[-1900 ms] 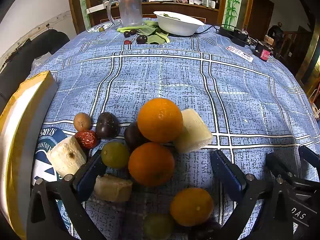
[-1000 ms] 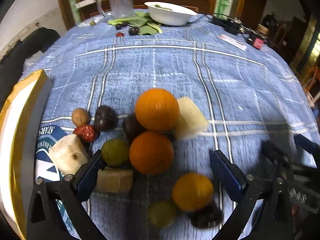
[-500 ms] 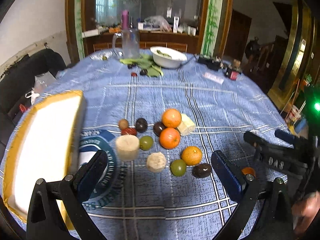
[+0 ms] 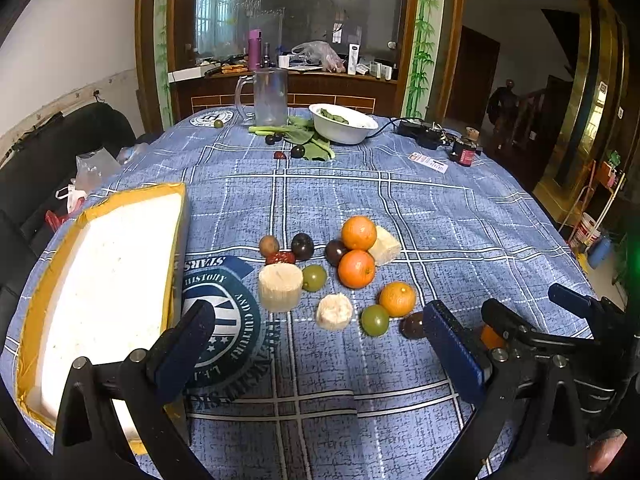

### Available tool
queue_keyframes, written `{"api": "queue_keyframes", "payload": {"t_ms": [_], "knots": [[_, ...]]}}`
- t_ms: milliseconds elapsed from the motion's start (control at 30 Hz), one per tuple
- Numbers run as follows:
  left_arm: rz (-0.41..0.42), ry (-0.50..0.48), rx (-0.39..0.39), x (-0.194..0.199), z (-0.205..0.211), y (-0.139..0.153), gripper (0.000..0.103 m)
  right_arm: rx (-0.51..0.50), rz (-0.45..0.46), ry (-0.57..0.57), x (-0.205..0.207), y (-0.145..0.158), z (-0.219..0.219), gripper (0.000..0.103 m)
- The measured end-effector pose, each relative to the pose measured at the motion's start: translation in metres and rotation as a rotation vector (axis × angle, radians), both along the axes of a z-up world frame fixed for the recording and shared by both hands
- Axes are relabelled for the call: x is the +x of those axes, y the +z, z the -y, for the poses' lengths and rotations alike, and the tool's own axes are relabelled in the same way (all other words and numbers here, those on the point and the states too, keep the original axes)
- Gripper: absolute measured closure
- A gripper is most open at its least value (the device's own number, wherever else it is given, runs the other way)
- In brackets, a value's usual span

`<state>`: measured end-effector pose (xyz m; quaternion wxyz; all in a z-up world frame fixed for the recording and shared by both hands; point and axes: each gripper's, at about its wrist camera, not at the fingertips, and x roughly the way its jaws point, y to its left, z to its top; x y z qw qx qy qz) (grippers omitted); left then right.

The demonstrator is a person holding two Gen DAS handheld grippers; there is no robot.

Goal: Organize fruits
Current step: 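Move left tool to the beige cylinder while right tool approaches a loose orange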

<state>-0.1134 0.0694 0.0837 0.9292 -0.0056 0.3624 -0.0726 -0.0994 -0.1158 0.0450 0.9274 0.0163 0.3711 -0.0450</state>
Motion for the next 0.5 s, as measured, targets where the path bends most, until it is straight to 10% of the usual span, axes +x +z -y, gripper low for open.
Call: {"api": "queue_keyframes", "payload": {"t_ms": [500], "knots": [[-0.03,0.029,-0.015,0.004,-0.011,-0.009,0.0,0.015,-0.048,0.017,0.005,-0.015,-0.009,0.001]]}}
